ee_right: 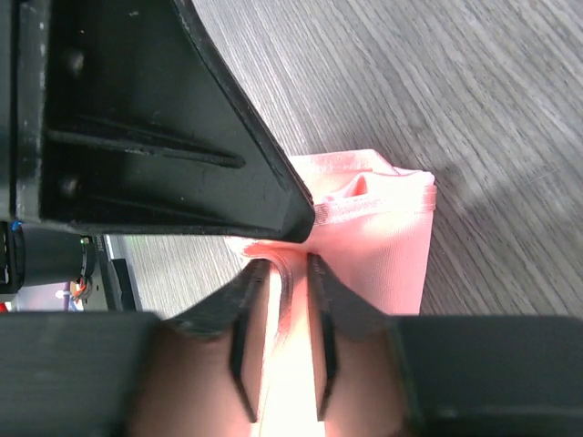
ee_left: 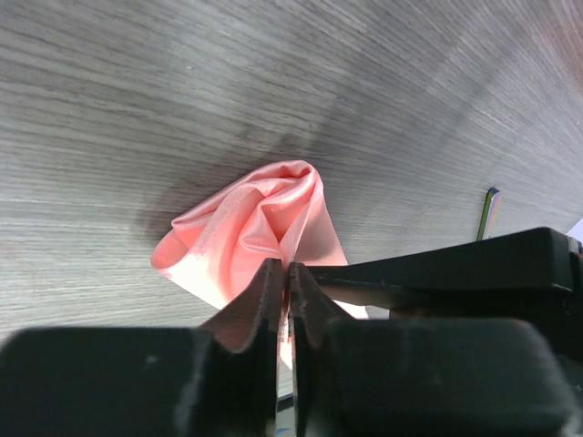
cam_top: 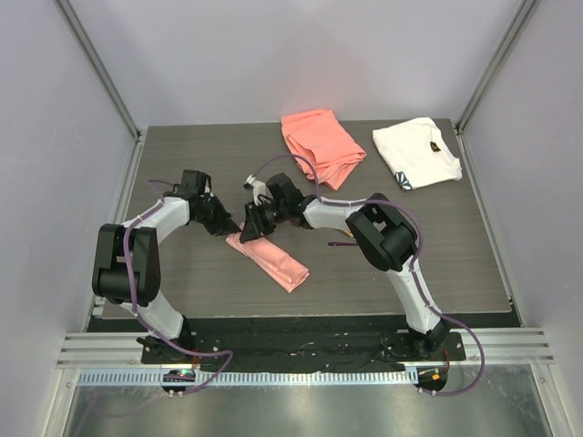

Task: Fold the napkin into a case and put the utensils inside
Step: Stuff the top corner of the smaller-rectangle-folded napkin into the folded napkin.

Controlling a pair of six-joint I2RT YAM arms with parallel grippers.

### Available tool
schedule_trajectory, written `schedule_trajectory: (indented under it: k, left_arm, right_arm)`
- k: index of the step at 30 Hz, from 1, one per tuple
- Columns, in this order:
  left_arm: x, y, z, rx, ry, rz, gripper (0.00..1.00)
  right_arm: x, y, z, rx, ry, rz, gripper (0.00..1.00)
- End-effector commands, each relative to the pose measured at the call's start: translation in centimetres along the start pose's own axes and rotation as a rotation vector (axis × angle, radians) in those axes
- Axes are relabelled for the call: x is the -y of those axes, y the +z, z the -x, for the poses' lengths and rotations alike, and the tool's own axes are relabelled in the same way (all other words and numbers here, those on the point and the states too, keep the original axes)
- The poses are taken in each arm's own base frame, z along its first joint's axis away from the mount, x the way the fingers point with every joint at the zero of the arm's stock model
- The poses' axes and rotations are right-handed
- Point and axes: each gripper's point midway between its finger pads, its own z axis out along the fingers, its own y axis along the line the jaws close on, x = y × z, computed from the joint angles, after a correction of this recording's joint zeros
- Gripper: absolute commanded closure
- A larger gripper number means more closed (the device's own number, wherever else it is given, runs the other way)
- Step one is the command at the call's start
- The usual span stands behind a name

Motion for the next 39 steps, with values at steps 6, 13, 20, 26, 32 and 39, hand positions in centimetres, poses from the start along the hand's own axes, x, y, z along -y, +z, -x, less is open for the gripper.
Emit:
schedule_trajectory:
  k: [6, 13, 20, 26, 32, 39]
  left_arm:
    - [2.2, -1.1, 1.2, 0.043, 0.021, -0.071, 1.0]
    - [2.6, -1.3, 1.0, 0.023, -0.02, -0.081, 1.0]
    - [2.6, -1.4, 0.7, 0.004, -0.094, -0.057, 1.0]
    - [2.2, -1.4, 0.4, -0.012, -0.182, -0.014, 1.0]
    - [1.6, -1.1, 0.2, -0.025, -0.251, 0.031, 1.0]
    - [1.4, -0.9, 0.1, -0.031, -0.31, 0.049, 1.0]
  right_arm:
    - [-2.2, -1.8, 2.4, 0.074, -0.079, -0.004, 0.52]
    - [-3.1, -3.1, 3.2, 0.113, -0.127, -0.027, 0.43]
    - [-2.6, -2.4, 3.5, 0.138, -0.153, -0.058, 0.34]
    - [-2.8, -1.3, 3.8, 0.151, -0.172, -0.076, 0.35]
    - [-2.5, -1.3, 4.3, 0.184, -0.161, -0.123, 0.43]
    - [-2.0, -1.2, 4.3, 0.202, -0.129, -0.157, 0.59]
